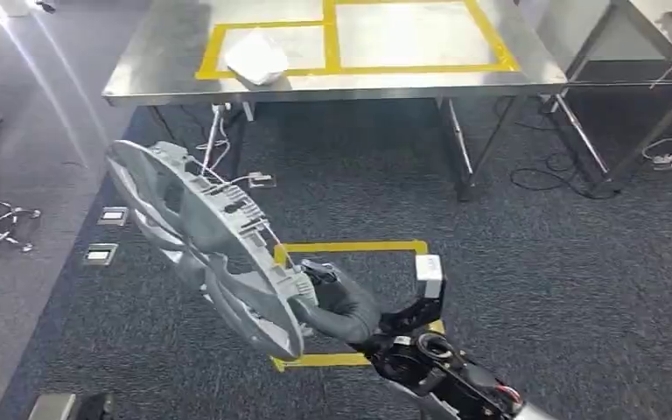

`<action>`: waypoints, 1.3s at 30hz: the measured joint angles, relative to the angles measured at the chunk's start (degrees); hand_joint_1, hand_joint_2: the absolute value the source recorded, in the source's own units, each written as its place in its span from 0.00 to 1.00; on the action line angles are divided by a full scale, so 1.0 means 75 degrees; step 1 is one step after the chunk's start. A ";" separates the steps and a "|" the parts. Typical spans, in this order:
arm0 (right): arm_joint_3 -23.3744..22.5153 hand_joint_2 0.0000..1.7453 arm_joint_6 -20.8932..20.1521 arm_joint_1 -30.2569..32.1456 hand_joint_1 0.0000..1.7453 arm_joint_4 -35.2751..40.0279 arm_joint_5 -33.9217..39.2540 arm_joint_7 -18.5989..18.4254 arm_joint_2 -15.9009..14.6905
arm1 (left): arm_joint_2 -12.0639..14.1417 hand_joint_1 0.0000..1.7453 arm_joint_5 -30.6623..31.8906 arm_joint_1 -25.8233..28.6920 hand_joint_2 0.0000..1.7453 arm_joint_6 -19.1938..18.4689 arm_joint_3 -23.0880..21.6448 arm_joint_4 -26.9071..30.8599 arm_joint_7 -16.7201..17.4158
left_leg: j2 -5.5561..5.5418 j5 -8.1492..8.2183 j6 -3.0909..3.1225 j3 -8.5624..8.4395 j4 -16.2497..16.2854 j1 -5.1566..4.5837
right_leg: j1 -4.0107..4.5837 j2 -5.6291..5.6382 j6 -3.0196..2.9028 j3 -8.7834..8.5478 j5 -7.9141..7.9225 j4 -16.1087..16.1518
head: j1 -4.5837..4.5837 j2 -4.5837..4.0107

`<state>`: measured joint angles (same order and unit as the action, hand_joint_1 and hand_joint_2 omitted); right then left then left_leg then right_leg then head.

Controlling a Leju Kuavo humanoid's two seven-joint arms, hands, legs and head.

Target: Take the parts from the cabinet and place them on the table.

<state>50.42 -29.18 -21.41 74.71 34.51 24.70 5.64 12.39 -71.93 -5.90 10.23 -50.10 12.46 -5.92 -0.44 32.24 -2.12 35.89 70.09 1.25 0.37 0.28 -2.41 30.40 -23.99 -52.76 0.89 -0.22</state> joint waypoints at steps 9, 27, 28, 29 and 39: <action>-0.0026 1.00 0.0006 0.0055 1.00 0.0020 0.0009 0.0012 -0.0006 | 0.0023 0.00 -0.0003 0.0082 1.00 -0.0003 -0.0003 0.0000 0.0000 | 0.0127 -0.1422 0.0117 0.0169 -0.1926 0.0052 | 0.0032 0.0074 0.0270 -0.0830 -0.0877 -0.0108 | -0.0230 0.0000; -0.0055 1.00 -0.0018 0.0034 1.00 0.0032 0.0050 0.0117 -0.0035 | 0.0012 0.00 0.0017 0.0038 1.00 0.0003 -0.0003 0.0000 -0.0006 | -0.0021 -0.0523 0.0042 -0.1131 -0.1533 0.0002 | 0.0056 0.0066 0.0027 0.0397 0.0262 -0.0210 | 0.0196 -0.0003; -0.0058 1.00 -0.0017 0.0027 1.00 0.0032 0.0052 0.0128 -0.0035 | 0.0012 0.00 0.0020 0.0014 1.00 -0.0003 -0.0003 0.0000 -0.0006 | -0.0009 -0.0566 0.0032 -0.0792 -0.0983 -0.0009 | 0.0042 0.0049 -0.0032 0.0302 0.0218 -0.0156 | 0.0149 0.0000; -0.0058 1.00 -0.0017 0.0013 1.00 0.0032 0.0052 0.0143 -0.0035 | 0.0009 0.00 0.0023 -0.0002 1.00 -0.0003 -0.0003 0.0000 -0.0006 | -0.0008 -0.0427 0.0006 -0.0392 -0.0444 -0.0009 | 0.0039 0.0045 -0.0062 0.0236 0.0162 -0.0136 | 0.0117 0.0000; -0.0058 1.00 0.0122 0.0027 1.00 0.0044 0.0047 0.0134 -0.0047 | 0.0041 0.00 0.0058 0.0062 1.00 0.0000 -0.0009 0.0000 -0.0055 | 0.0064 -0.1483 0.0123 0.0107 -0.1958 -0.0069 | 0.0098 0.0137 0.0139 -0.0592 -0.0820 -0.0136 | -0.0201 0.0000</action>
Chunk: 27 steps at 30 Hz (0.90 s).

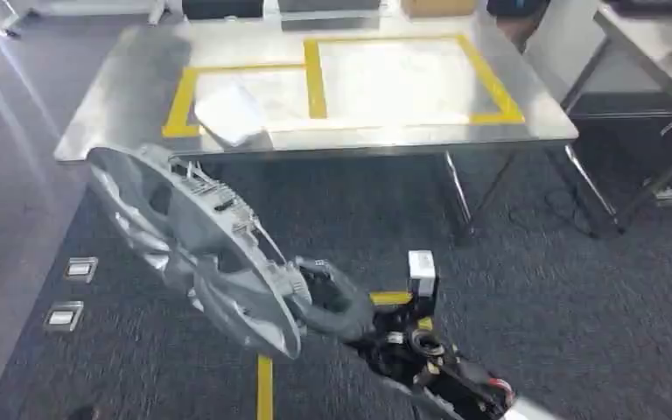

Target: Take the parts from the cabinet and place them on the table.

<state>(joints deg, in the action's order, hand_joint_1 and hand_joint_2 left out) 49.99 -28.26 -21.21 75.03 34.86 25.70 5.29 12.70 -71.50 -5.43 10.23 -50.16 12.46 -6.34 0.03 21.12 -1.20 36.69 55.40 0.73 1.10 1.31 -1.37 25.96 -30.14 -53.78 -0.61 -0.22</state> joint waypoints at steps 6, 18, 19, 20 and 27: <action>-0.0009 1.00 0.0035 0.0013 1.00 0.0009 0.0017 0.0029 -0.0041 | 0.0014 0.00 0.0073 -0.0009 1.00 -0.0050 -0.0009 0.0000 -0.0038 | -0.0003 0.0343 0.0271 -0.0481 -0.0044 0.0042 | -0.0097 -0.0093 0.0267 0.0908 -0.0416 -0.2016 | 0.0163 0.0000; -0.0012 1.00 0.0017 0.0059 1.00 0.0017 -0.0018 0.0070 -0.0131 | 0.0003 0.00 0.0073 -0.0036 1.00 -0.0067 -0.0032 0.0000 -0.0047 | -0.0060 0.1028 -0.0070 -0.1474 0.0063 0.0059 | -0.0120 -0.0097 -0.0076 0.0821 0.0897 -0.0133 | 0.0361 0.0000; -0.0018 1.00 0.0006 0.0048 1.00 0.0017 -0.0023 0.0073 -0.0131 | 0.0003 0.00 0.0076 -0.0043 1.00 -0.0070 -0.0032 0.0000 -0.0047 | -0.0053 0.1037 -0.0086 -0.1288 0.0454 0.0054 | -0.0113 -0.0101 -0.0114 0.0749 0.0880 -0.0091 | 0.0332 0.0000; -0.0018 1.00 -0.0006 0.0023 1.00 0.0017 -0.0023 0.0085 -0.0128 | 0.0003 0.00 0.0079 -0.0076 1.00 -0.0073 -0.0032 0.0000 -0.0047 | -0.0054 0.1180 -0.0101 -0.0922 0.1019 0.0057 | -0.0116 -0.0102 -0.0153 0.0717 0.0853 -0.0073 | 0.0294 0.0000; -0.0018 1.00 -0.0073 0.0025 1.00 0.0006 -0.0070 0.0099 -0.0131 | 0.0023 0.00 0.0079 -0.0030 1.00 -0.0064 -0.0035 0.0000 -0.0047 | -0.0047 0.0569 -0.0169 -0.0184 0.0455 0.0064 | -0.0117 -0.0039 -0.0132 0.0208 0.0463 -0.0056 | -0.0018 0.0000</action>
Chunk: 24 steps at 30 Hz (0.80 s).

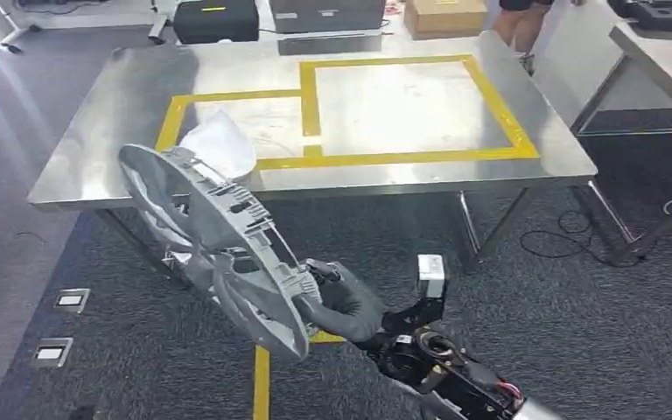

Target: Take the parts from the cabinet and place them on the table.

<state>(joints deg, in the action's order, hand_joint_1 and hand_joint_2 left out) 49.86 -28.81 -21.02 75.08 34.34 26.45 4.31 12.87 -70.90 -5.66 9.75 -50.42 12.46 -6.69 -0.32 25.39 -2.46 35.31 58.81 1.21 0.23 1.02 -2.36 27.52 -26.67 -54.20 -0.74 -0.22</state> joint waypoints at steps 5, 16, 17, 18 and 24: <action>-0.0006 1.00 -0.0032 -0.0006 1.00 0.0000 -0.0032 0.0003 0.0000 | -0.0021 0.00 0.0003 -0.0012 1.00 0.0009 0.0000 0.0000 -0.0009 | 0.0019 -0.0398 0.0111 -0.0110 -0.0515 -0.0008 | 0.0114 -0.0008 -0.0044 0.0021 -0.0322 -0.0088 | 0.0012 0.0000; -0.0055 1.00 -0.0032 -0.0002 1.00 0.0003 -0.0026 -0.0003 0.0000 | -0.0026 0.00 0.0003 -0.0022 1.00 0.0015 -0.0003 0.0000 -0.0012 | -0.0005 -0.0294 0.0274 -0.0119 -0.0510 -0.0101 | 0.0037 -0.0008 0.0118 -0.0057 -0.0303 0.0057 | 0.0181 0.0000; -0.0058 1.00 -0.0032 0.0000 1.00 0.0003 -0.0026 -0.0003 0.0000 | -0.0026 0.00 0.0003 -0.0022 1.00 0.0015 -0.0003 0.0000 -0.0012 | -0.0005 -0.0293 0.0275 -0.0119 -0.0509 -0.0103 | 0.0034 -0.0008 0.0130 -0.0057 -0.0307 0.0059 | 0.0181 0.0000; -0.0058 1.00 -0.0032 0.0000 1.00 0.0003 -0.0026 -0.0003 0.0000 | -0.0026 0.00 0.0000 -0.0021 1.00 0.0015 -0.0003 0.0000 -0.0012 | -0.0005 -0.0293 0.0274 -0.0119 -0.0509 -0.0104 | 0.0034 -0.0009 0.0134 -0.0056 -0.0307 0.0059 | 0.0178 0.0000; -0.0058 1.00 -0.0032 0.0001 1.00 0.0003 -0.0026 -0.0003 0.0000 | -0.0023 0.00 0.0003 -0.0021 1.00 0.0015 -0.0003 0.0000 -0.0012 | -0.0005 -0.0293 0.0274 -0.0123 -0.0509 -0.0103 | 0.0026 -0.0009 0.0190 -0.0055 -0.0309 0.0061 | 0.0160 0.0000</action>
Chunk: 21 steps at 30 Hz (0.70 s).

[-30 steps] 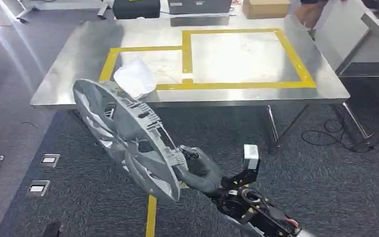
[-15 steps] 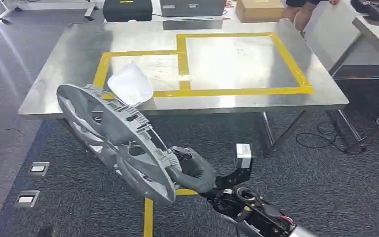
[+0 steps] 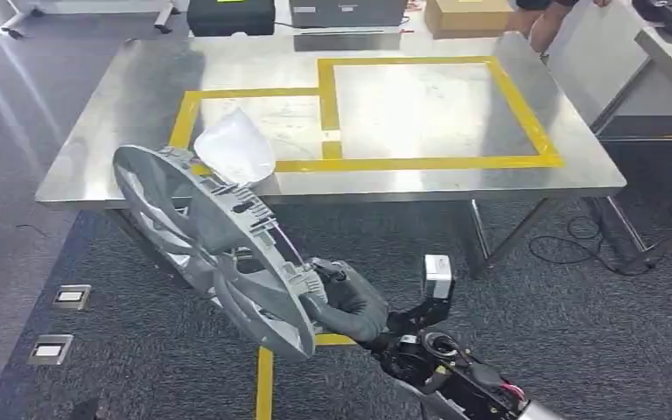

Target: Take the parts from the cabinet and place them on the table.

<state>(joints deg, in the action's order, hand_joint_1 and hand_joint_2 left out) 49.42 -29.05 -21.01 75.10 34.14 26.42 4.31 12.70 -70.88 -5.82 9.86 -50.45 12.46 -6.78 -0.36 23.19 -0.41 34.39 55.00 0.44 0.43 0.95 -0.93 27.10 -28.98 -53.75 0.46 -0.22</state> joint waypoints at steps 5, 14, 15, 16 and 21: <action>-0.0012 1.00 0.0003 0.0002 1.00 0.0000 0.0000 0.0012 0.0000 | 0.0000 0.00 0.0000 0.0000 1.00 0.0000 0.0000 0.0000 0.0000 | 0.0000 -0.0003 -0.0004 -0.0018 -0.0013 0.0010 | 0.0015 0.0000 -0.0001 -0.0006 0.0000 0.0000 | -0.0018 0.0000; -0.0058 1.00 0.0006 0.0003 1.00 0.0000 -0.0003 0.0067 0.0000 | 0.0000 0.00 -0.0003 0.0000 1.00 0.0012 0.0000 0.0000 0.0000 | 0.0000 -0.0004 -0.0006 -0.0038 -0.0046 0.0010 | 0.0015 0.0001 -0.0003 -0.0012 -0.0001 0.0000 | -0.0047 0.0000; -0.0061 1.00 0.0003 0.0003 1.00 -0.0003 -0.0012 0.0070 0.0000 | 0.0000 0.00 -0.0003 0.0000 1.00 0.0015 0.0000 0.0000 0.0000 | 0.0000 -0.0004 -0.0006 -0.0039 -0.0047 0.0010 | 0.0015 0.0001 -0.0004 -0.0011 -0.0002 0.0000 | -0.0050 0.0000; -0.0067 1.00 0.0000 0.0003 1.00 -0.0003 -0.0029 0.0073 0.0000 | 0.0000 0.00 -0.0003 0.0000 1.00 0.0015 0.0000 0.0000 0.0000 | 0.0000 -0.0004 -0.0006 -0.0039 -0.0049 0.0010 | 0.0015 0.0001 -0.0004 -0.0011 -0.0002 0.0000 | -0.0053 0.0000; -0.0093 1.00 0.0000 0.0004 1.00 -0.0003 -0.0032 0.0073 0.0000 | 0.0000 0.00 -0.0003 0.0000 1.00 0.0015 0.0000 0.0000 0.0000 | 0.0000 -0.0006 -0.0009 -0.0039 -0.0052 0.0011 | 0.0015 0.0001 -0.0004 -0.0010 -0.0002 0.0000 | -0.0055 0.0000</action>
<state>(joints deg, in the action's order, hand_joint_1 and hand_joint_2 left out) 48.72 -29.05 -20.98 75.08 33.90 26.97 4.31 12.70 -70.90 -5.82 9.97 -50.45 12.46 -6.78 -0.36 23.15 -0.48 34.09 54.61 0.52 0.54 0.96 -0.97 27.03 -29.00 -53.75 0.04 -0.22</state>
